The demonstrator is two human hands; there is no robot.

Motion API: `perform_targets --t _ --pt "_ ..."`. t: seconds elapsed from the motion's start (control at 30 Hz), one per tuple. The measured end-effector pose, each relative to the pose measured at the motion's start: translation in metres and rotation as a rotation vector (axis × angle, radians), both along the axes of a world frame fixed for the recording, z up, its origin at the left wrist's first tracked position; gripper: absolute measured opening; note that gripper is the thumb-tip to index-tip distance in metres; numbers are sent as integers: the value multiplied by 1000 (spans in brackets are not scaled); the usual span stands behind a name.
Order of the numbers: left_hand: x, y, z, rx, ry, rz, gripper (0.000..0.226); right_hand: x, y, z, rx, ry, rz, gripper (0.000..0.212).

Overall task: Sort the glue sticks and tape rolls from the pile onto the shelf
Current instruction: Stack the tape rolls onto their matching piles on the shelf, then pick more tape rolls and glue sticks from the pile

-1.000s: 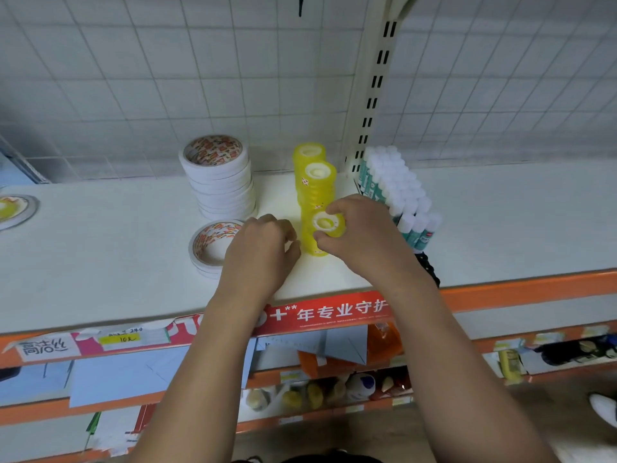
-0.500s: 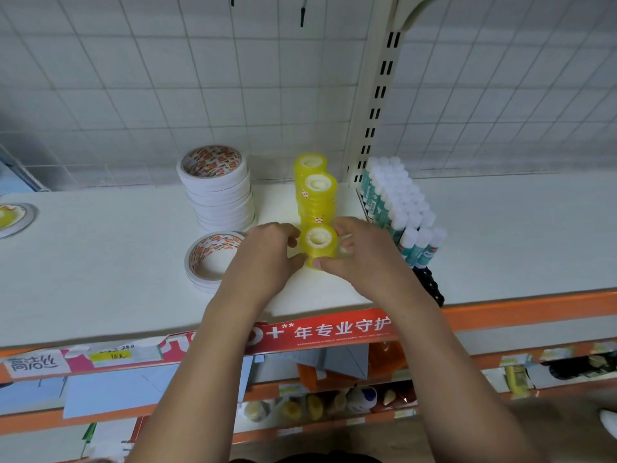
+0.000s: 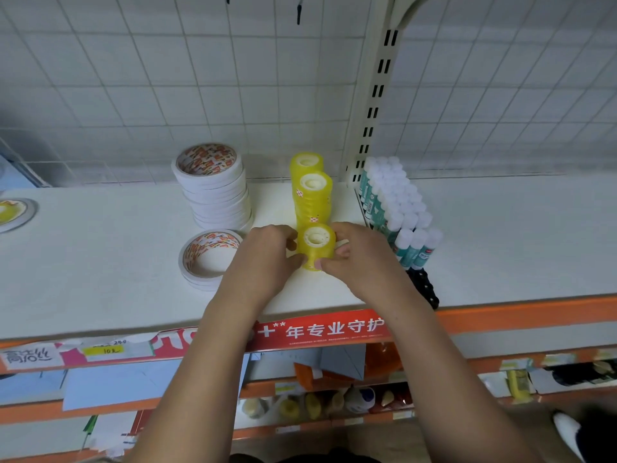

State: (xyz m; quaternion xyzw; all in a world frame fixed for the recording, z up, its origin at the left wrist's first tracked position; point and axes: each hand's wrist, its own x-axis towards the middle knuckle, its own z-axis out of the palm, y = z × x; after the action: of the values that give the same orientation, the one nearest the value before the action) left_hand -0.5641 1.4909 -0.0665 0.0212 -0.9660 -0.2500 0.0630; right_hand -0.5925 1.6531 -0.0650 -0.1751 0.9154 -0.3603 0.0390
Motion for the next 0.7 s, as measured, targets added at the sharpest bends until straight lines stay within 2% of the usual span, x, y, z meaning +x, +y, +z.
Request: perform_targets --t 0.07,0.13,0.27,0.33,0.4,0.7 --pt "6 2 0 -25 -5 34 38 5 2 0 81 67 -14 55" --pt "15 0 3 -16 15 74 41 12 5 2 77 158 -34 56" --pt "47 -12 15 -35 132 165 28 25 -11 16 9 274 64 33" --pt "68 -23 19 -80 155 234 23 30 -32 23 -7 256 142 20" --pt "89 -39 21 -116 147 313 22 38 -58 26 2 241 225 16" --pt "200 -152 21 -200 75 639 28 103 -206 23 79 267 610 31"
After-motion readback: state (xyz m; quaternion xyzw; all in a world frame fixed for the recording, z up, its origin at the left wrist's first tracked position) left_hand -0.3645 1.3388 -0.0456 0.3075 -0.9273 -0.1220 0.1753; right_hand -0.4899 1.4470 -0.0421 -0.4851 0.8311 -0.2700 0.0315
